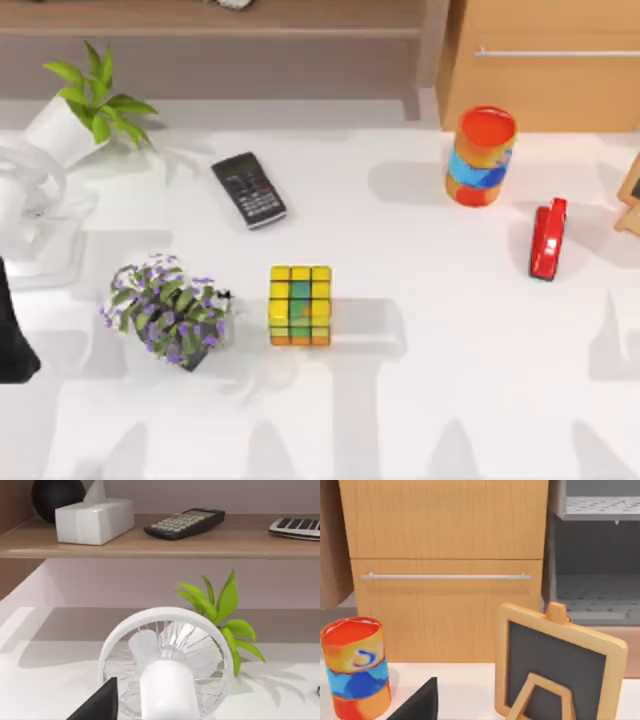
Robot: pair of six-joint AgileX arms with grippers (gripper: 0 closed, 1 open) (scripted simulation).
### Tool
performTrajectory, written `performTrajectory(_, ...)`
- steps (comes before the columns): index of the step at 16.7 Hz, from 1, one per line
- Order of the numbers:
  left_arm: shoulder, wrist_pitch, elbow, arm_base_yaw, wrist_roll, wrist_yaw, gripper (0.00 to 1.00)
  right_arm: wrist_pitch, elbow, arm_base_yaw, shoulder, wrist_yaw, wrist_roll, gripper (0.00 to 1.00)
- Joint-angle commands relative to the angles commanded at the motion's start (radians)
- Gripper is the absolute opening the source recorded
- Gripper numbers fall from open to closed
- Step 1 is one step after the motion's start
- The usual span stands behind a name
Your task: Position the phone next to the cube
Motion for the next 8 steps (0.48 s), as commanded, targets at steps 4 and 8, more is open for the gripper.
performTrajectory(4,0.0,0.0,0.0,0.0,0.0,0.0,1.0,-0.024,0.024,-0.016,0.033,0.0,-0.029,1.0)
performTrajectory(8,0.0,0.0,0.0,0.0,0.0,0.0,1.0,-0.144,0.142,-0.094,0.226,-0.002,-0.175,1.0)
